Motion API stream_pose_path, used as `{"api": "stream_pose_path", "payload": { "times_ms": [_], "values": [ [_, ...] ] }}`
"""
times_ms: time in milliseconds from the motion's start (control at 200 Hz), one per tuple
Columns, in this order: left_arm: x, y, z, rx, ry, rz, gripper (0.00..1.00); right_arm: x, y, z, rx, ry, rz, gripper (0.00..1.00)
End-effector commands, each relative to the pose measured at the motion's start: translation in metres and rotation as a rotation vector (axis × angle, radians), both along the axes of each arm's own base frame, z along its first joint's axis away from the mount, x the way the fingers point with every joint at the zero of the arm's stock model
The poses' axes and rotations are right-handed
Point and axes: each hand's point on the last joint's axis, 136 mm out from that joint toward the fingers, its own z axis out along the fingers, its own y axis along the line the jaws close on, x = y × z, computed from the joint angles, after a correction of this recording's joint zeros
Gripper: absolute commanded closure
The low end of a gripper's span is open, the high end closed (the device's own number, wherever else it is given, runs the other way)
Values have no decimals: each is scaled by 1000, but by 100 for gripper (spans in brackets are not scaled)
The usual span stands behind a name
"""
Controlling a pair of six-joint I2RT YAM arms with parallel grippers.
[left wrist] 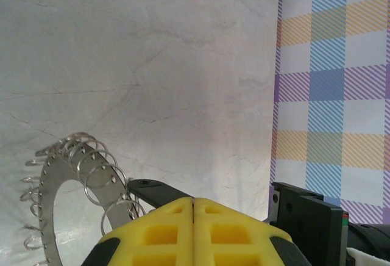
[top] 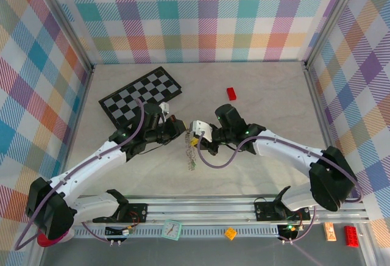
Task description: Put the keys on the keyring
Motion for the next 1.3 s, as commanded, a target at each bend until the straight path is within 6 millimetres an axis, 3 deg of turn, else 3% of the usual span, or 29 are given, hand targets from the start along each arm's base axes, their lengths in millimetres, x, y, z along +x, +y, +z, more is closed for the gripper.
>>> {"api": "stream_pose_path", "payload": {
  "times_ms": [0,220,320,530,950,1295],
  "values": [
    [-2,6,6,-19,-6,24,100,12,13,28,80,-73,-11,100],
    [-6,60,5,138,4,232,100,13,10,21,53,-73,-15,100],
    [-12,73,3,132,30,301,100,10,10,20,49,-70,-4,100],
    [-18,57,-17,-14,156,332,100,-5,17,18,58,-35,73,100],
    [-28,49,-39,-18,310,349,100,-12,32,18,75,3,134,100],
    [-27,42,-38,-60,321,346,100,-11,43,8,65,19,143,100]
  ]
}}
